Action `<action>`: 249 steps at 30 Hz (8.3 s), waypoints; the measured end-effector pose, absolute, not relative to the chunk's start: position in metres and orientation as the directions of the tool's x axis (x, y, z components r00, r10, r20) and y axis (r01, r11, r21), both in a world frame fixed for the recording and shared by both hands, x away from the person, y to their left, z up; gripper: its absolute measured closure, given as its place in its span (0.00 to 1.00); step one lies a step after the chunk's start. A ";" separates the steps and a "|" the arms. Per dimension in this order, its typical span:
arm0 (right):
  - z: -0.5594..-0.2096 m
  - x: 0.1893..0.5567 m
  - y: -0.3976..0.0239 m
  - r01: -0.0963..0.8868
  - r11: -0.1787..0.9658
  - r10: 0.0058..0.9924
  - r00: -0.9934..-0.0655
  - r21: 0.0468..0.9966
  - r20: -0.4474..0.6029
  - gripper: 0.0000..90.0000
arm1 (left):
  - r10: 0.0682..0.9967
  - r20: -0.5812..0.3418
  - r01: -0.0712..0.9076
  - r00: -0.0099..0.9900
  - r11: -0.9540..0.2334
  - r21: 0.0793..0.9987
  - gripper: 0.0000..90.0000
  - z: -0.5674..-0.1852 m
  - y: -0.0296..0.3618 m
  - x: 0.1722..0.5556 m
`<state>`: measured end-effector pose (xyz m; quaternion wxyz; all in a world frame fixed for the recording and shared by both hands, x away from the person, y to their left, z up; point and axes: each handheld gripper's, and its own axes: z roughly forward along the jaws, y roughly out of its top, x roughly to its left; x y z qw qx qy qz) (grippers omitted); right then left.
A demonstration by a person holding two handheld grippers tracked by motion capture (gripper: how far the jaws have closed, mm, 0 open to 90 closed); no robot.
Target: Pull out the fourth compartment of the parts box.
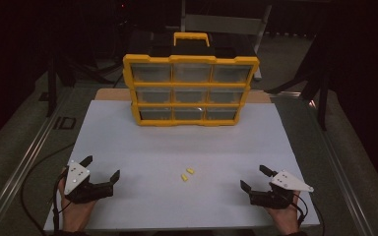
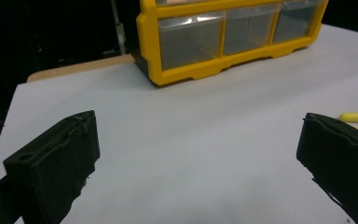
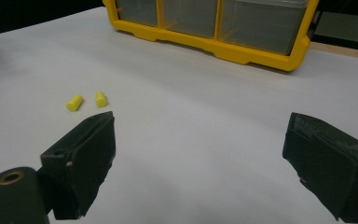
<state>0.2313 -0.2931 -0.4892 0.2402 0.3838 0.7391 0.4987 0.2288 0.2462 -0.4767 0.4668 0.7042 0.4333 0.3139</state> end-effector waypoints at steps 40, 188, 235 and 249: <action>-0.489 0.231 -0.290 0.303 0.192 0.806 -0.591 0.933 0.026 0.10 | 0.858 0.117 0.240 0.499 -0.267 0.933 0.00 -0.447 0.211 0.271; -0.491 0.233 -0.290 0.303 0.187 0.800 -0.599 0.934 0.034 0.10 | 0.336 0.930 0.142 0.150 -0.938 0.316 0.40 -0.408 0.099 0.428; -0.491 0.234 -0.291 0.305 0.190 0.800 -0.599 0.933 0.033 0.10 | 0.147 0.989 0.145 0.032 -0.979 0.141 0.80 -0.428 0.084 0.426; -0.491 0.234 -0.291 0.305 0.187 0.800 -0.599 0.934 0.036 0.10 | 0.044 0.999 0.122 0.024 -0.992 0.040 0.88 -0.431 0.074 0.425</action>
